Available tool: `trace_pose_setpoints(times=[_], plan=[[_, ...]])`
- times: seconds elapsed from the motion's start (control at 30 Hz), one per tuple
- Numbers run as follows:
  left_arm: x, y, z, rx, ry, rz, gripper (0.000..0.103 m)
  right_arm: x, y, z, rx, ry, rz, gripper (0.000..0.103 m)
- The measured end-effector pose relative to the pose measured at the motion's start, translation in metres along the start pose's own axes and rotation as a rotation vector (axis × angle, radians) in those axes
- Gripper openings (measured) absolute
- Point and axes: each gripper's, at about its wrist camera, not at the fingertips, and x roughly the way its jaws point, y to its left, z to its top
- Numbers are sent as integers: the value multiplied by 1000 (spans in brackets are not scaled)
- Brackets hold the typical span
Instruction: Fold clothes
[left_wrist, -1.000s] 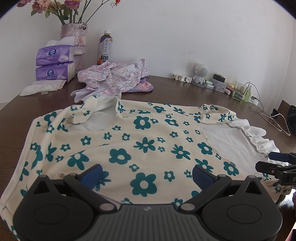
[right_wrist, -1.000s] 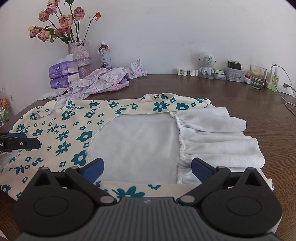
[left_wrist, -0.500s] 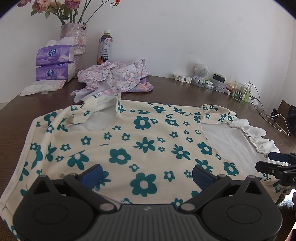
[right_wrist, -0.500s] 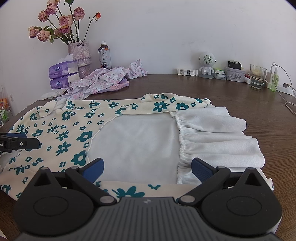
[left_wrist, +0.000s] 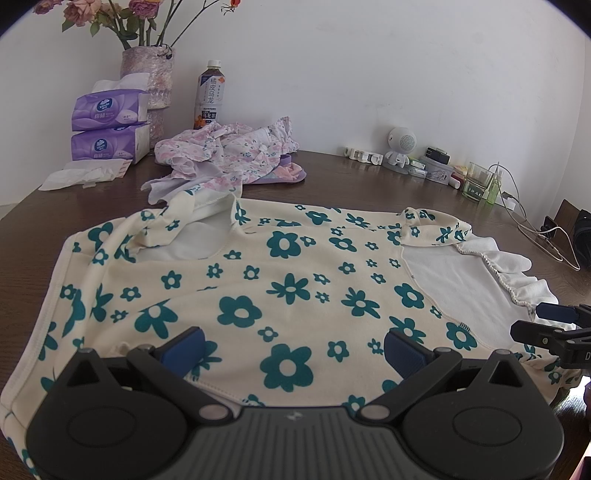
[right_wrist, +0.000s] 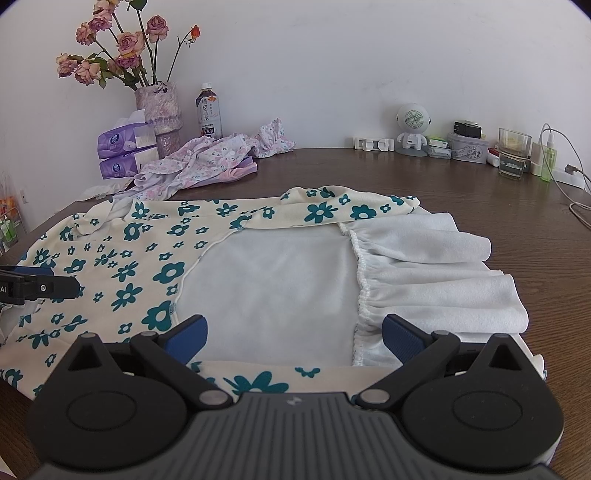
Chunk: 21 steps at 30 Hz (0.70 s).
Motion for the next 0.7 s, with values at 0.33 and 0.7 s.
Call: trace_pose_setpoints(times=[0.33, 0.7], plan=[[0, 0, 0, 0, 0, 0, 103, 0, 0, 0, 4, -1, 1, 102], [1, 2, 1, -6, 0, -9, 103, -1, -1, 0, 8, -1, 3, 103]])
